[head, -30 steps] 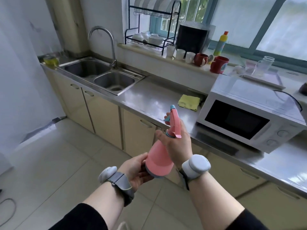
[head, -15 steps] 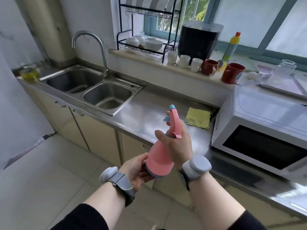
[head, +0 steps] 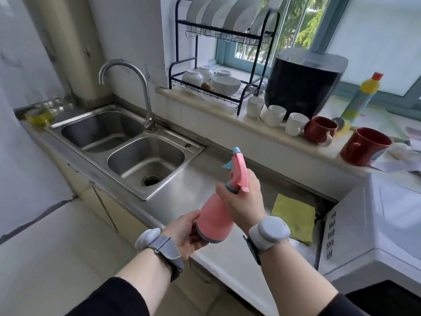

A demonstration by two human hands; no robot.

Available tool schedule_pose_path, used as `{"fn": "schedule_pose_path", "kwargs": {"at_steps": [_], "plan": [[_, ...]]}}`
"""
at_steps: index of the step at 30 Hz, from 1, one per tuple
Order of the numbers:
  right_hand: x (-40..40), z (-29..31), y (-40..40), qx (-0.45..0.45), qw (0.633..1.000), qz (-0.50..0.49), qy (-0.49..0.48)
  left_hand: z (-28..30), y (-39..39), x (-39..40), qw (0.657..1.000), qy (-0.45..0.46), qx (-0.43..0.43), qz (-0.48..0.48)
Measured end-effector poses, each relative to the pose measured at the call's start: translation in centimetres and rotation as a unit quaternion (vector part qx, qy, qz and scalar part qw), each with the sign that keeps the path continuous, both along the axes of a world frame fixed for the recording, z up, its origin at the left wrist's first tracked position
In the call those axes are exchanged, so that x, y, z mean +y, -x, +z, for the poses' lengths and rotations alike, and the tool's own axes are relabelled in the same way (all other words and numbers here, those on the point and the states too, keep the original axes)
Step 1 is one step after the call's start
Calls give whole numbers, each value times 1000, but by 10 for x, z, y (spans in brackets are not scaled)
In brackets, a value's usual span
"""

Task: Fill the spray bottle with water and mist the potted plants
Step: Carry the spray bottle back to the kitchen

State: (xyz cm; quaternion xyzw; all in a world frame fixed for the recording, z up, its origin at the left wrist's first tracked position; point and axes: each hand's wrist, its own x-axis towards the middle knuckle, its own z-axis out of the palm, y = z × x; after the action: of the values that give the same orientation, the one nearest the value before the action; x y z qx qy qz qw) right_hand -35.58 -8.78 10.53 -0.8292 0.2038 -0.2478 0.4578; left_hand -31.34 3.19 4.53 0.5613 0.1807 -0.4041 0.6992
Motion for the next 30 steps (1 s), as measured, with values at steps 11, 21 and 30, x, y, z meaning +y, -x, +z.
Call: {"fn": "schedule_pose_path", "kwargs": {"at_steps": [11, 21, 30], "plan": [[-58, -21, -112, 70, 992, -17, -101, -7, -114, -58, 998, -8, 38, 44], [-81, -47, -225, 76, 984, -45, -157, -50, -251, -85, 996, -47, 70, 13], [-99, -86, -309, 129, 970, -94, -181, -84, -325, -98, 995, -57, 74, -15]]}}
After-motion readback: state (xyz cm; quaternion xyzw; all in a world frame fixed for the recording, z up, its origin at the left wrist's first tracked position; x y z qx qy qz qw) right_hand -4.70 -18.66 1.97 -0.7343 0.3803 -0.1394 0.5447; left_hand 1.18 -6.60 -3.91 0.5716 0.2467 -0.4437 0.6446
